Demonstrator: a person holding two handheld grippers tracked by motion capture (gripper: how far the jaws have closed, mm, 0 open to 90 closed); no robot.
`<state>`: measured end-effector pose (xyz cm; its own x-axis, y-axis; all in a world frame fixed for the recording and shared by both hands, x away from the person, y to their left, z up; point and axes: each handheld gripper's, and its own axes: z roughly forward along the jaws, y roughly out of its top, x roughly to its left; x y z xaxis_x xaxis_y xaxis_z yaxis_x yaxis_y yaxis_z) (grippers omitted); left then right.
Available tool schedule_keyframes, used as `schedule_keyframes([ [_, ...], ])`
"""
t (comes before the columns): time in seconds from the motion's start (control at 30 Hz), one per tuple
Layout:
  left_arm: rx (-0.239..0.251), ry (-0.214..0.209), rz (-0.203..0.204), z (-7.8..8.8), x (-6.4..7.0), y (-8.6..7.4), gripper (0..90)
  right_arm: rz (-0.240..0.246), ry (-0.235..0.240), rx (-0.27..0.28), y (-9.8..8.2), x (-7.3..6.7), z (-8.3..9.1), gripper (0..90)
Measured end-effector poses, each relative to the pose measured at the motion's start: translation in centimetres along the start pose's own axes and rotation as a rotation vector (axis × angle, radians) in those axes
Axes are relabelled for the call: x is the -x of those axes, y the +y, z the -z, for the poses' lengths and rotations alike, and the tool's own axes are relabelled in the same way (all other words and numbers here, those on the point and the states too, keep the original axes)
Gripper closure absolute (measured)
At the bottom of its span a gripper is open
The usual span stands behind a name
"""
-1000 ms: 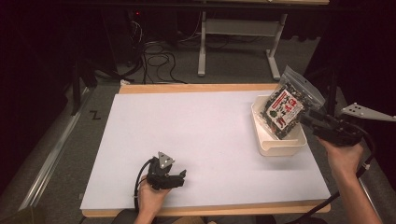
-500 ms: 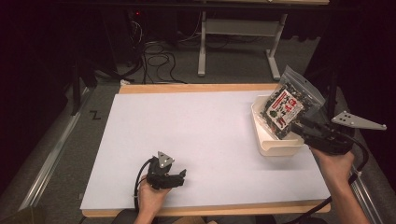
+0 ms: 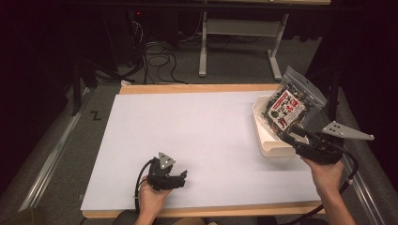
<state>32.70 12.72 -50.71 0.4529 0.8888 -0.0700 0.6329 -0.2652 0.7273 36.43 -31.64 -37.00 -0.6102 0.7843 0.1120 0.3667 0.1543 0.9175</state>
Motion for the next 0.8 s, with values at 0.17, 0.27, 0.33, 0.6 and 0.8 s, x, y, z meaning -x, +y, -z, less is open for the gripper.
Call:
schedule_keyframes([
  [0.17,-0.002,0.001,0.002,-0.1,0.0,0.0,22.7,0.024,0.021,-0.017,-0.5,-1.2,-0.8,46.6],
  [0.27,-0.001,0.001,0.004,0.0,0.0,0.0,22.7,0.024,0.038,-0.023,-0.9,-1.7,-1.4,46.4],
  [0.33,-0.001,0.001,0.006,0.0,-0.1,0.0,22.7,0.017,0.054,-0.025,-1.2,-2.0,-1.7,46.3],
  [0.6,0.005,0.0,0.003,0.1,-0.1,0.0,22.7,0.007,0.094,-0.037,-2.1,-3.1,-2.8,49.3],
  [0.8,0.003,0.002,0.001,0.1,0.0,0.0,22.8,0.014,0.118,-0.065,-3.2,-3.6,-3.9,49.9],
])
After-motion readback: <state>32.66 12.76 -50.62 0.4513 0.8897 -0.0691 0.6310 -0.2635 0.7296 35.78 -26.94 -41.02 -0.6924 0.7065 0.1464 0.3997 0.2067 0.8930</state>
